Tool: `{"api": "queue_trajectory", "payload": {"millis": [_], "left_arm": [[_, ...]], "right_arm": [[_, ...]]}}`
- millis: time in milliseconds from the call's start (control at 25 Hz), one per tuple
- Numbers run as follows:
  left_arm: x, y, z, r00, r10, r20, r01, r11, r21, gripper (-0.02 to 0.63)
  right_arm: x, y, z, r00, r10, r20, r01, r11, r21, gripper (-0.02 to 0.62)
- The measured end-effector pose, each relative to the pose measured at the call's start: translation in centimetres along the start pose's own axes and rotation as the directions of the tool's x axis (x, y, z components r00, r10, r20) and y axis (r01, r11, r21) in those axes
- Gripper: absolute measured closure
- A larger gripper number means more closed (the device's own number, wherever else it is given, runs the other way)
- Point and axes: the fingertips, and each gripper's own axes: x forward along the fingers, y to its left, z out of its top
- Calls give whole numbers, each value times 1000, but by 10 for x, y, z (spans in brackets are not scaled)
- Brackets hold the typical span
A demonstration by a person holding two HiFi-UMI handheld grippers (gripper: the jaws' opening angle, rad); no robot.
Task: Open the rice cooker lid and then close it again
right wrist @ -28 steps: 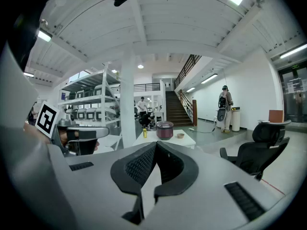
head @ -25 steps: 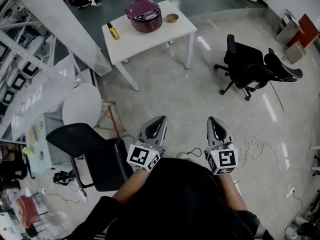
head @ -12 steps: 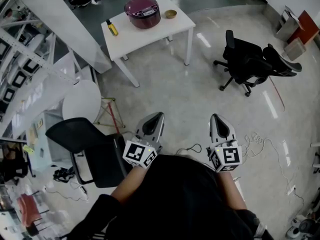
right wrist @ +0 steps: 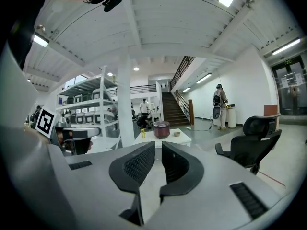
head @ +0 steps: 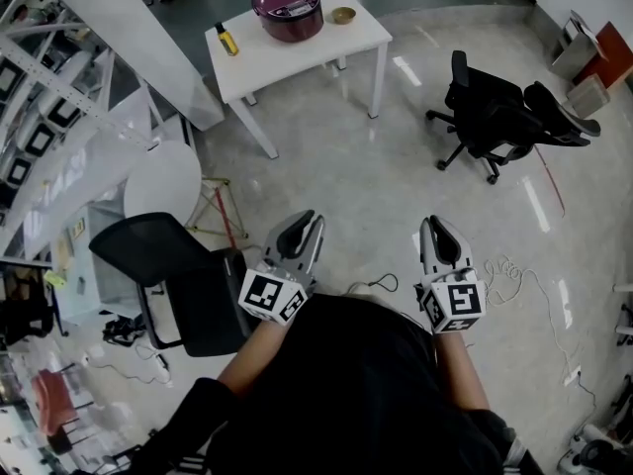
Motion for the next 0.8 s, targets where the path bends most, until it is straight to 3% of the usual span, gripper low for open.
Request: {"api": "queue_trajectory", "payload": {"millis": [120, 200, 320, 560, 800], "left_arm": [[2, -2, -10, 999, -23, -33, 22, 999, -25, 483], [2, 0, -15, 999, -24, -41, 22, 999, -31, 405], [-3, 4, -14, 1000, -4, -27, 3, 1000, -23, 361], [-6, 5, -14, 1000, 9, -21, -9, 1000, 3, 357], [-9, 15, -17, 998, 50, -23, -51, 998, -28, 357]], "right_arm": [[1, -3, 0, 1000, 13, 2, -13, 1000, 6, 476], [-1, -4, 1, 1000, 18, 21, -18, 1000, 3, 424], [-4, -5, -2, 1000, 18, 22, -18, 1000, -5, 375], [-9, -11, -10, 1000, 5, 16, -5, 1000, 7, 373], [-3, -4, -23, 999, 39, -28, -38, 999, 30, 373]]}}
